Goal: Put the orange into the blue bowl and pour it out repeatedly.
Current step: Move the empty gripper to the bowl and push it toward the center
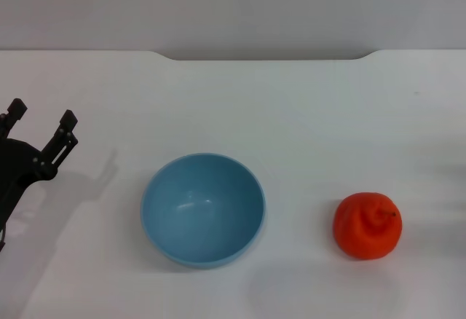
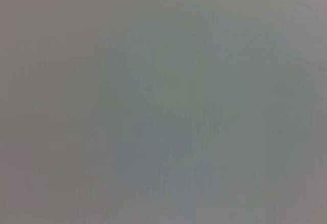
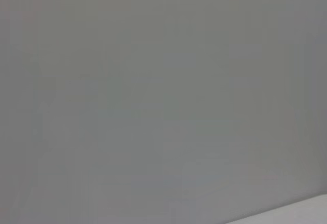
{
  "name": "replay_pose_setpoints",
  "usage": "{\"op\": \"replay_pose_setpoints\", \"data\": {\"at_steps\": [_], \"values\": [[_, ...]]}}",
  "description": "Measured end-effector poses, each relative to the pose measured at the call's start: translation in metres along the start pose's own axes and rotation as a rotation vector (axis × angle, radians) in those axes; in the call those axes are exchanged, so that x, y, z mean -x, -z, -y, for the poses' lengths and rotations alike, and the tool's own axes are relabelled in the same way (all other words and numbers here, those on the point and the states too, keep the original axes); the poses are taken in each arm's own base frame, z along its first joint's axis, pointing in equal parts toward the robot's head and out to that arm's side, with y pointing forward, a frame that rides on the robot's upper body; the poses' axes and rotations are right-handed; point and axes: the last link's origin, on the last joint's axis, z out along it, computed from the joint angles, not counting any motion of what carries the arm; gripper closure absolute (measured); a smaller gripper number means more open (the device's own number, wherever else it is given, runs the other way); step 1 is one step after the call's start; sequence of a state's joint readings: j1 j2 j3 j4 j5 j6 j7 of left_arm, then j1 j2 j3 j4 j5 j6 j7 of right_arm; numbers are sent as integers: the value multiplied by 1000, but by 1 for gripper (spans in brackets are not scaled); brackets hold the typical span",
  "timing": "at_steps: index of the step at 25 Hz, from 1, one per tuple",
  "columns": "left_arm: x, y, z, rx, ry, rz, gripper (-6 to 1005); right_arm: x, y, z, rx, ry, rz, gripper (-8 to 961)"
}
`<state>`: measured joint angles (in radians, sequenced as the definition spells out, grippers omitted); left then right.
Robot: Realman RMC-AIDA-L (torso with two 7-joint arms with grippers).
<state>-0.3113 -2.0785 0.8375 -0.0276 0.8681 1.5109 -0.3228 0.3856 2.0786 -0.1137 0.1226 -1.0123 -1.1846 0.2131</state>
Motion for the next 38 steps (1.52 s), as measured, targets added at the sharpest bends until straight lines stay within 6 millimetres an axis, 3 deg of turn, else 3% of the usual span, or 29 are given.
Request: {"op": "replay_pose_setpoints", "data": {"at_steps": [14,19,23,30,34,38], "values": [[-2,-2,3,-14,-1,-7,197,1,-2,-5,35,16,-1,443],[-11,-15,6,-22,65,-61,200,0,-1,-4,29,12,-3,442],[-22,-39,11,35,106,-77,202,-1,1,-4,24,4,-6,442],[-39,-123,16,231,232,199,203,-1,1,-6,26,-1,-3,442],[-62,-163,5,283,188,333,203,-1,-1,-7,29,-2,-4,442],[-95,-184,-10,347,127,424,203,-1,-1,-7,28,-2,-4,442]]}}
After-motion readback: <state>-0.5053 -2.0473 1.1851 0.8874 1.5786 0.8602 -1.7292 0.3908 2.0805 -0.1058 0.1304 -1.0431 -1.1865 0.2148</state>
